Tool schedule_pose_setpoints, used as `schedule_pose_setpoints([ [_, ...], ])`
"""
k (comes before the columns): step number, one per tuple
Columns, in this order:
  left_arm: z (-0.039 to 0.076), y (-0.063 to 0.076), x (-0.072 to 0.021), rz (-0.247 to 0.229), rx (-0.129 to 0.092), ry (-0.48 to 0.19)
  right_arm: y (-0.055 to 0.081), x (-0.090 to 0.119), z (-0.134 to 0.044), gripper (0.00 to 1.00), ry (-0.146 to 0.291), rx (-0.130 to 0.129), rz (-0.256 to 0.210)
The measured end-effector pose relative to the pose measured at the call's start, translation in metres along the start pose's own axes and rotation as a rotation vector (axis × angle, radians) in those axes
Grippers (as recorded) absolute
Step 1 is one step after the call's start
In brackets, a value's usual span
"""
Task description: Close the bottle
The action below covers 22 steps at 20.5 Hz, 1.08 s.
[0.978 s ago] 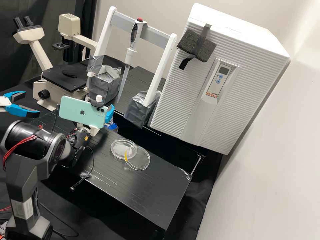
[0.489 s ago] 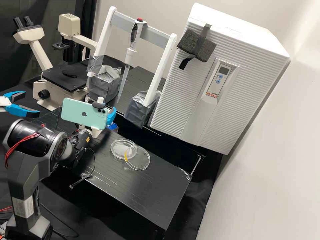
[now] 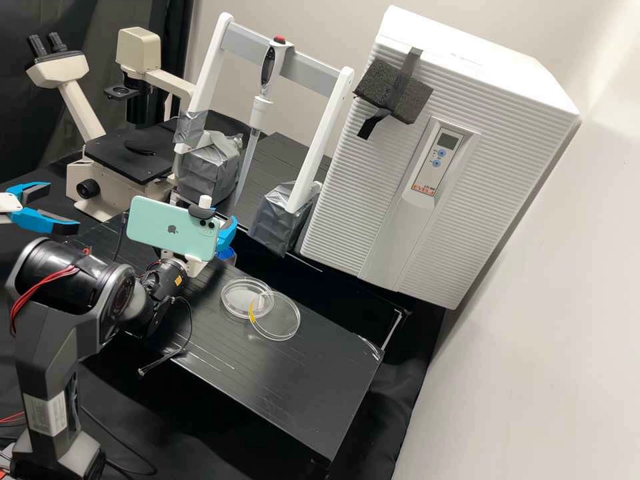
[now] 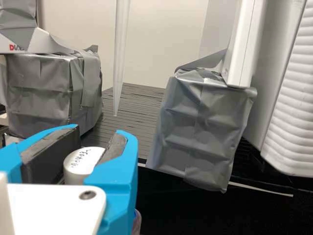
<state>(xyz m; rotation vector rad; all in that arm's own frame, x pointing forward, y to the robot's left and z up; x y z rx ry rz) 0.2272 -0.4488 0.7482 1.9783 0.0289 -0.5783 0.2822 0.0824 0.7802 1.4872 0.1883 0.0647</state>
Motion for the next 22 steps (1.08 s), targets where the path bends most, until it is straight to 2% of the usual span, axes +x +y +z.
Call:
schedule_pose_setpoints([
  [10, -0.0006, 0.0, -0.0003, 0.002, -0.004, 0.007, -0.0061, 0.0019, 0.0036, 0.0, -0.015, 0.004, -0.012],
  [19, -0.0006, 0.0, -0.0003, 0.002, -0.004, 0.007, -0.0063, 0.0019, 0.0035, 0.0, -0.021, 0.011, -0.008],
  [20, -0.0006, 0.0, -0.0003, 0.002, -0.004, 0.007, -0.0063, 0.0019, 0.0035, 1.0, -0.021, 0.011, -0.008],
  [22, -0.0006, 0.0, -0.0003, 0.002, -0.004, 0.007, -0.0072, 0.0018, 0.0025, 1.0, -0.018, 0.013, -0.01],
])
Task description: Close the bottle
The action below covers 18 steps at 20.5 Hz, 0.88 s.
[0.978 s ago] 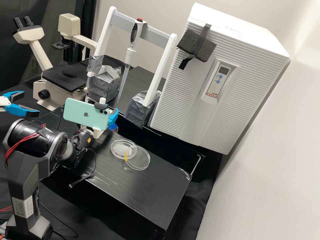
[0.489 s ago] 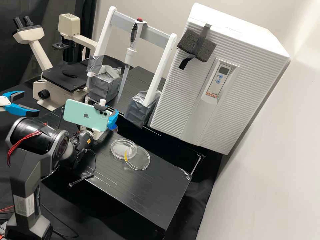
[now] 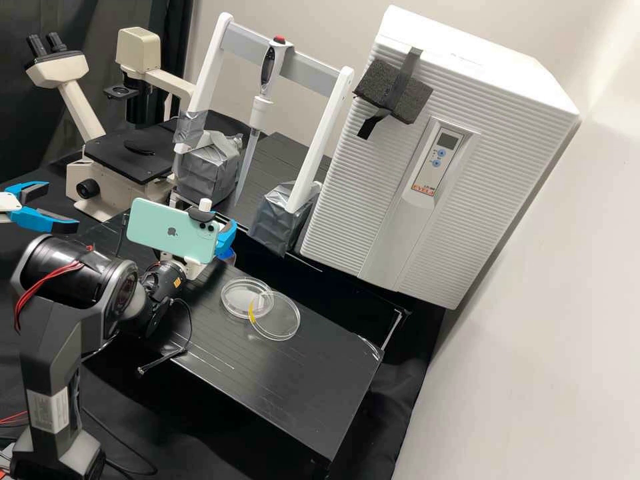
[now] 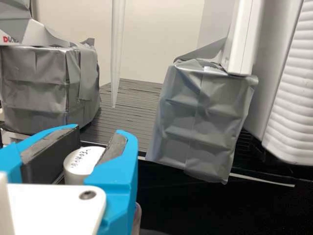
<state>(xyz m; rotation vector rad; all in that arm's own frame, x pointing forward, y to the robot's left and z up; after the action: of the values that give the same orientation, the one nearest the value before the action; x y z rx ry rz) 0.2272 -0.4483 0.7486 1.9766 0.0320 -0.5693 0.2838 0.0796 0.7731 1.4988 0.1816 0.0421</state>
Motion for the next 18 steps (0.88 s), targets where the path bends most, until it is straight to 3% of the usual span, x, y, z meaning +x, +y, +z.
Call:
schedule_pose_setpoints([
  [4, 0.0, 0.0, 0.0, 0.0, 0.0, 0.0, -0.002, 0.0, -0.002, 1.0, 0.005, -0.001, -0.005],
  [7, 0.0, 0.0, 0.0, 0.0, 0.0, 0.0, -0.002, -0.002, -0.003, 1.0, 0.006, -0.019, -0.007],
  [18, 0.0, 0.0, 0.0, 0.0, 0.0, 0.0, 0.005, -0.016, -0.013, 1.0, 0.04, -0.016, 0.013],
])
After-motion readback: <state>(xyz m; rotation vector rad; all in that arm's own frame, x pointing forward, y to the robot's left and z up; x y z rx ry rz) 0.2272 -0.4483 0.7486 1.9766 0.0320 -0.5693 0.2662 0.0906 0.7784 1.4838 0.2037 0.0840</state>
